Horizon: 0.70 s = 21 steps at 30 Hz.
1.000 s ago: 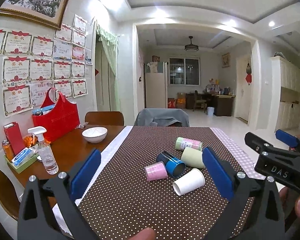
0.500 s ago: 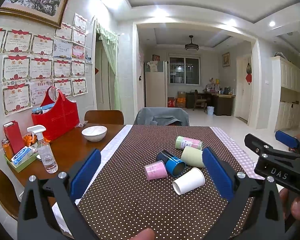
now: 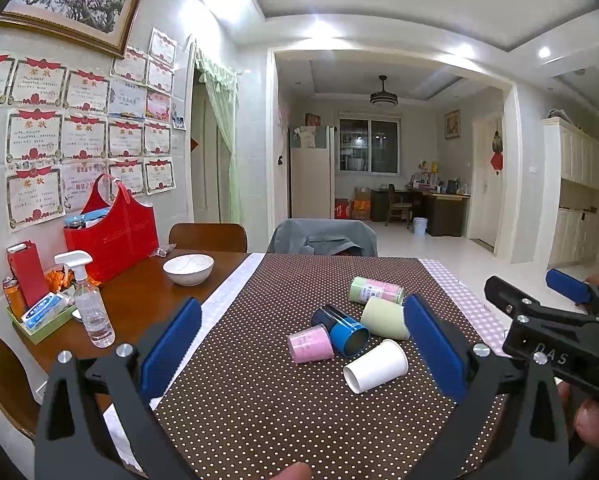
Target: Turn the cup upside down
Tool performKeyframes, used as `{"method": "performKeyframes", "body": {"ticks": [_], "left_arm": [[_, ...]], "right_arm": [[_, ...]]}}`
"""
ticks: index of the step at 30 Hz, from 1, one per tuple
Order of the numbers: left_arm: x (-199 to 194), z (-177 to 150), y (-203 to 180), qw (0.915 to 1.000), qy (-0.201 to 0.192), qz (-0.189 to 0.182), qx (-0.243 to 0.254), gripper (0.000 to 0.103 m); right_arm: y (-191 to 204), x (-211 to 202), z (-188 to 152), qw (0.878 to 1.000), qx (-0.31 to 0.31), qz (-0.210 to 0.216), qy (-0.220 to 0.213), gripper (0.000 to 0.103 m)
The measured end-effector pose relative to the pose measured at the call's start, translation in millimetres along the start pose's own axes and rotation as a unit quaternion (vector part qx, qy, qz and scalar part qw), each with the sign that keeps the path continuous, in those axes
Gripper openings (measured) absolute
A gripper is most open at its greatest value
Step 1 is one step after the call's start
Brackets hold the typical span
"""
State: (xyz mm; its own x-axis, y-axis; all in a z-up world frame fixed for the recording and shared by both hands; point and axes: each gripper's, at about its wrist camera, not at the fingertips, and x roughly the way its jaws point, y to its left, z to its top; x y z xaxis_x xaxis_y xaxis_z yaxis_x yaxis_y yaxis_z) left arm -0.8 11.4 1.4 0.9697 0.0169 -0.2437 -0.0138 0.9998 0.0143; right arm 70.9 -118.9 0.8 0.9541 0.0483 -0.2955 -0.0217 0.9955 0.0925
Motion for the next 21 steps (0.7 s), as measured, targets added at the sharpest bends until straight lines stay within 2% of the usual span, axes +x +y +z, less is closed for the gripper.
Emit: {"method": "performKeyframes", "body": {"ticks": [8, 21], "left_arm": [[19, 0, 5, 0.9999, 0.015, -0.007, -0.003, 0.099], [103, 2, -13, 0.9967, 0.07, -0.032, 0.025, 0.099]], "right_arm": [[-3, 17, -2, 1.0, -0.001, 0.008, 0.018, 0.097], [-14, 96, -4, 0.996, -0.009, 0.021, 0.09, 0.097]]}}
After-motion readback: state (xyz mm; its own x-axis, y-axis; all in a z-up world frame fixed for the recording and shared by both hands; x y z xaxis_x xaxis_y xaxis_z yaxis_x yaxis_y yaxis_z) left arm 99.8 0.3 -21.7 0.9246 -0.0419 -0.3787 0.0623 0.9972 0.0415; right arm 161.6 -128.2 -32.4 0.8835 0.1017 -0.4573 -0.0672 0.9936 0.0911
